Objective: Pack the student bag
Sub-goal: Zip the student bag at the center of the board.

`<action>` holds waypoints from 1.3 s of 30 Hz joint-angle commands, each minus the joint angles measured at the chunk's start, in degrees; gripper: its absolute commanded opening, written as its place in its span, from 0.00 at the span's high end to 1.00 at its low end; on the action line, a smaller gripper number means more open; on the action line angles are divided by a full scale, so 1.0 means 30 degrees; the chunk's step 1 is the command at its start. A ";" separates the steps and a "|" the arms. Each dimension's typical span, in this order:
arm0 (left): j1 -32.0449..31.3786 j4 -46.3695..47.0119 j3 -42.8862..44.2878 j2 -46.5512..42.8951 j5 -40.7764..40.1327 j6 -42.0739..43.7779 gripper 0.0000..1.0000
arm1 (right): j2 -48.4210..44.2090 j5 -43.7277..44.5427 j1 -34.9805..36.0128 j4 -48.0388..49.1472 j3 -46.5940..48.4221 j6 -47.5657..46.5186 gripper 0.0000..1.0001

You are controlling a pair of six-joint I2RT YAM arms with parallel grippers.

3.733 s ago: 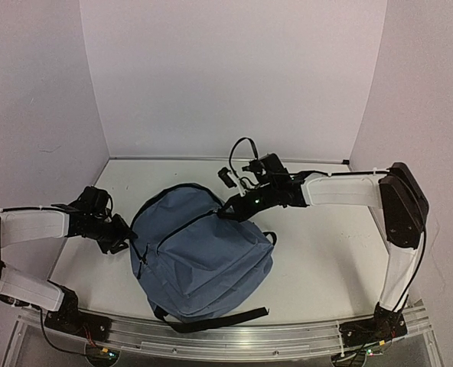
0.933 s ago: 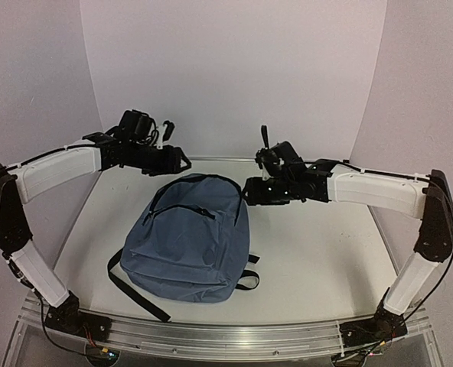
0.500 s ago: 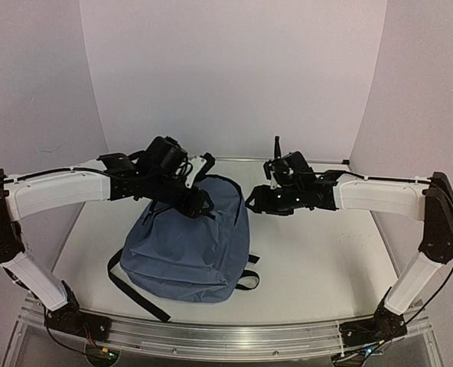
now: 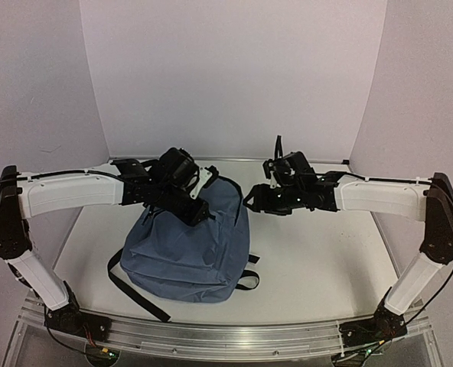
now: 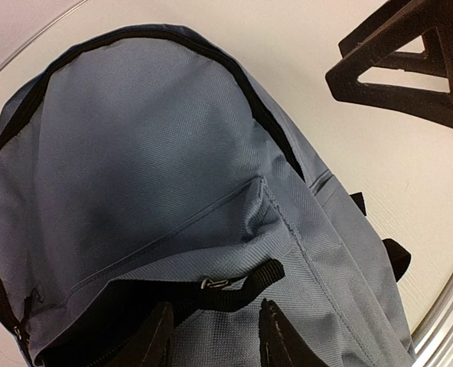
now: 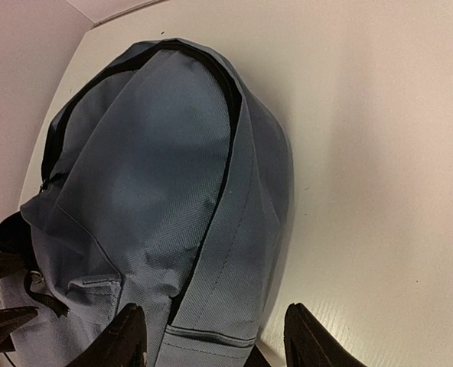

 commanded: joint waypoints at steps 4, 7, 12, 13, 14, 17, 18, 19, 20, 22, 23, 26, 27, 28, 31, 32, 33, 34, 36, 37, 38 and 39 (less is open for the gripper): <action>-0.0300 0.0888 0.0930 0.0418 0.0020 0.0127 0.67 | -0.0794 -0.0619 -0.0088 0.0483 -0.0289 -0.0135 0.42; -0.0378 0.1366 0.0818 0.0397 0.0315 0.0086 0.71 | -0.0772 -0.0815 -0.0102 0.0510 -0.0447 -0.0182 0.43; -0.0381 0.1984 0.0611 0.0312 0.0218 -0.0170 0.82 | -0.0672 -0.1439 -0.0078 0.0555 -0.0579 -0.0380 0.43; -0.0384 0.2076 0.0552 0.0239 0.0119 -0.0269 0.84 | -0.0630 -0.1686 -0.0075 0.0593 -0.0586 -0.0513 0.43; -0.0384 0.2217 0.0438 0.0172 0.0058 -0.0337 0.86 | -0.0595 -0.2080 -0.0073 0.0655 -0.0586 -0.0632 0.44; -0.0385 0.2399 0.0214 -0.0018 -0.0030 -0.0540 0.94 | -0.0461 -0.3106 -0.0019 0.0819 -0.0642 -0.0971 0.44; -0.0377 0.2373 0.0190 0.0000 -0.0066 -0.0606 0.96 | -0.0419 -0.3441 -0.0001 0.0875 -0.0645 -0.1084 0.44; -0.0381 0.2327 0.0175 0.0014 -0.0087 -0.0693 0.98 | -0.0379 -0.3711 0.0075 0.0914 -0.0645 -0.1160 0.44; -0.0379 0.2293 0.0146 0.0025 -0.0101 -0.0771 1.00 | -0.0339 -0.3948 0.0154 0.0957 -0.0637 -0.1231 0.44; -0.0381 0.2297 0.0012 -0.0010 -0.0106 -0.0856 1.00 | -0.0207 -0.4144 0.0295 0.0999 -0.0581 -0.1273 0.43; -0.0384 0.2327 -0.0042 -0.0054 -0.0128 -0.0886 1.00 | -0.0142 -0.4160 0.0392 0.1007 -0.0562 -0.1257 0.43; -0.0384 0.2319 -0.0228 -0.0175 -0.0864 -0.1282 1.00 | 0.0064 -0.4163 0.0564 0.1021 -0.0557 -0.1159 0.43; -0.0384 0.2240 -0.0262 -0.0251 -0.1284 -0.1526 1.00 | 0.0113 -0.4162 0.0670 0.1036 -0.0536 -0.1159 0.43; -0.0384 0.2175 -0.0302 -0.0340 -0.1744 -0.1865 1.00 | 0.0161 -0.4129 0.0815 0.1034 -0.0490 -0.1138 0.43; -0.0384 0.2239 -0.0554 -0.0769 -0.2514 -0.2906 1.00 | 0.0450 -0.3808 0.1249 0.1012 -0.0364 -0.0939 0.43; -0.0384 0.2368 -0.0690 -0.0911 -0.2533 -0.3140 1.00 | 0.0590 -0.3600 0.1389 0.0985 -0.0340 -0.0806 0.42; -0.0384 0.2475 -0.0819 -0.1010 -0.2532 -0.3423 1.00 | 0.0747 -0.3423 0.1490 0.0974 -0.0312 -0.0650 0.41; -0.0384 0.2548 -0.0947 -0.1085 -0.2514 -0.3627 1.00 | 0.0920 -0.3310 0.1575 0.0958 -0.0275 -0.0493 0.41; -0.0384 0.2607 -0.1040 -0.1183 -0.2525 -0.3917 1.00 | 0.1288 -0.3161 0.1824 0.0929 -0.0162 -0.0276 0.41; -0.0384 0.2646 -0.1094 -0.1220 -0.2525 -0.4049 1.00 | 0.1543 -0.3047 0.2003 0.0917 -0.0061 -0.0165 0.41; -0.0384 0.2687 -0.1153 -0.1262 -0.2540 -0.4131 1.00 | 0.1782 -0.2999 0.2170 0.0897 0.0069 -0.0091 0.42; -0.0384 0.2747 -0.1225 -0.1316 -0.2545 -0.4225 1.00 | 0.2073 -0.2940 0.2315 0.0892 0.0203 -0.0014 0.43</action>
